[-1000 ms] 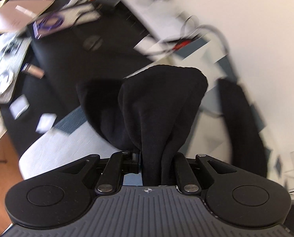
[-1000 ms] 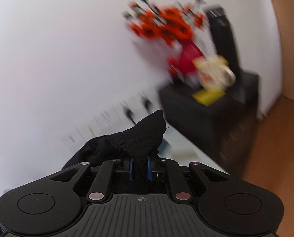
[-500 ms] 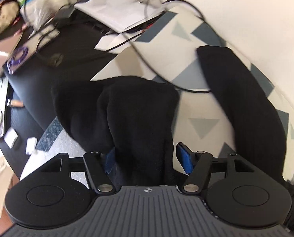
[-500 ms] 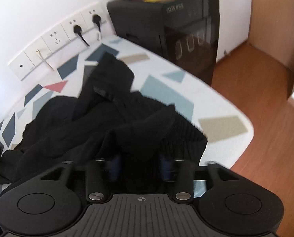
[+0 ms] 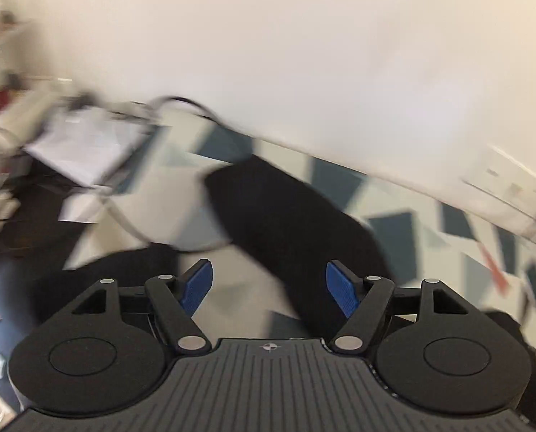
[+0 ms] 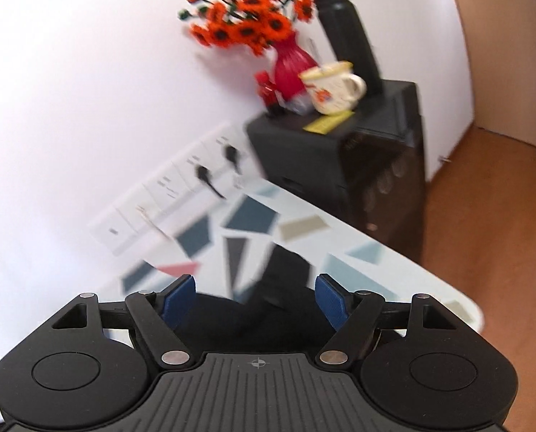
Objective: Fold clothes
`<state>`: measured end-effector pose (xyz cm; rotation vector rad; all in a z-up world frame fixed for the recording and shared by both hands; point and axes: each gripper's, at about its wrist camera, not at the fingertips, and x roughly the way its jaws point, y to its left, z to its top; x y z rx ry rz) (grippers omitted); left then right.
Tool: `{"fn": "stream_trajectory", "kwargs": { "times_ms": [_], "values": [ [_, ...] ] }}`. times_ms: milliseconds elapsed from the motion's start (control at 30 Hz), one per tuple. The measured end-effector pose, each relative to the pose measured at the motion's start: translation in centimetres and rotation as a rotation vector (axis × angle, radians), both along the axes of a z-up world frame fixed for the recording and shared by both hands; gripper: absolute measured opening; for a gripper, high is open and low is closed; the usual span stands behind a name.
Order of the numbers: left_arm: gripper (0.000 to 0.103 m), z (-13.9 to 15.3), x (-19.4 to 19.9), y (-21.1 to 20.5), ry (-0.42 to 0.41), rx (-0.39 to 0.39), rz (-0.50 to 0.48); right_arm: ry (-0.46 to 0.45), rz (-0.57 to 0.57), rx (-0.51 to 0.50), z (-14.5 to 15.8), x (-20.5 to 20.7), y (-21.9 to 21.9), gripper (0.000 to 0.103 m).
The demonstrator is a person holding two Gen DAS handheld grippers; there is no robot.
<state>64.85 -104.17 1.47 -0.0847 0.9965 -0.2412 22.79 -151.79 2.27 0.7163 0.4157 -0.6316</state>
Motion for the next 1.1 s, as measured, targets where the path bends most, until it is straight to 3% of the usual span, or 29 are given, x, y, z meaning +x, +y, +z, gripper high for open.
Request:
{"fn": "stream_trajectory", "kwargs": {
  "times_ms": [100,200,333,433,600,800,933,1100],
  "values": [
    [0.076,-1.3,1.0,-2.7,0.024,0.006,-0.076,-0.004,0.069,-0.003,0.6,2.5,0.1,0.074],
    [0.076,-3.9,2.2,-5.6,0.040,0.079,-0.107,0.013,0.152,-0.024,1.3,5.5,1.3,0.076],
    [0.076,-7.5,3.9,-8.0,0.150,0.099,-0.126,0.040,0.262,-0.066,2.6,9.3,3.6,0.084],
    [0.076,-9.5,4.0,-9.2,0.180,0.129,-0.163,0.084,0.332,-0.132,3.6,12.2,5.4,0.088],
    [0.082,-11.6,4.0,-9.2,0.219,0.115,-0.182,0.181,0.412,-0.231,5.4,16.2,8.2,0.098],
    [0.092,-13.4,5.0,-7.7,0.289,0.027,-0.153,0.257,0.400,-0.376,7.7,19.4,10.5,0.102],
    [0.096,-14.1,5.2,-7.1,0.301,-0.013,-0.165,0.269,0.373,-0.412,8.4,20.8,10.5,0.102],
    [0.103,-14.3,5.1,-7.8,0.289,0.004,-0.213,0.355,0.370,-0.387,5.7,22.6,9.7,0.102]
  ]
}}
